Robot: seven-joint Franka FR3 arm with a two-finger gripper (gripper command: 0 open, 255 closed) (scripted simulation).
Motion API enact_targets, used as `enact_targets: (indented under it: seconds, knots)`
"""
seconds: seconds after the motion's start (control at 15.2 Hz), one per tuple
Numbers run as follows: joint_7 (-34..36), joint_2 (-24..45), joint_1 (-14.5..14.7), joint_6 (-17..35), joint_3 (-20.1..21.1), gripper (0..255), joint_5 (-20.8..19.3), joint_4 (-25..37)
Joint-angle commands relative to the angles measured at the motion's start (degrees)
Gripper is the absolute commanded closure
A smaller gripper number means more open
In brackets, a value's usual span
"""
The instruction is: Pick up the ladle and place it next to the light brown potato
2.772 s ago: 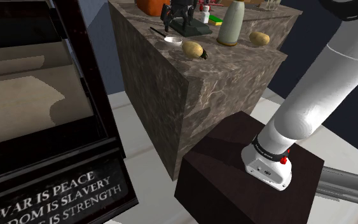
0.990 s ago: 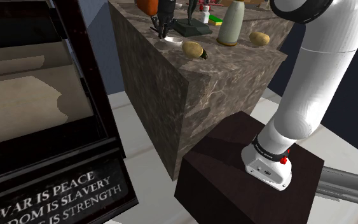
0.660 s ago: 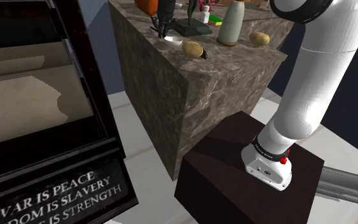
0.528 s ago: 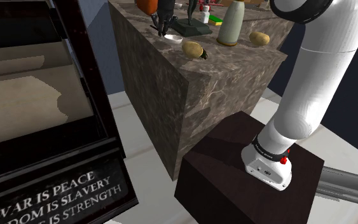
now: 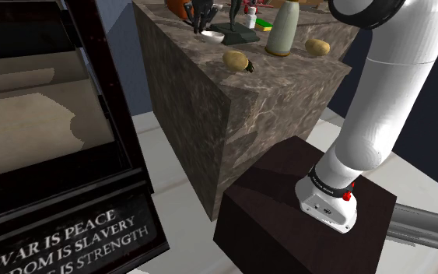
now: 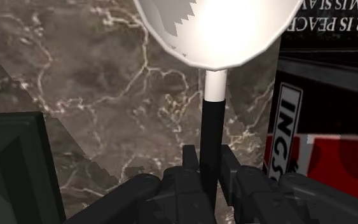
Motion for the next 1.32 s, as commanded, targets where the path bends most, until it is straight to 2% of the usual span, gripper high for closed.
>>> enact_targets:
  seconds: [0.0, 0.86, 1.06, 1.25]
  knots:
    - [0.1, 0.1, 0.0, -1.7, 0.0, 255, 0.0, 1.7]
    - [0.7, 4.3, -0.3, -13.8, 0.0, 255, 0.0, 18.1]
    - [-1.8, -3.6, -1.7, -10.5, -0.8, 255, 0.3, 6.7]
    - [-4.4, -10.1, -3.1, -8.5, -1.8, 255, 0.5, -1.9]
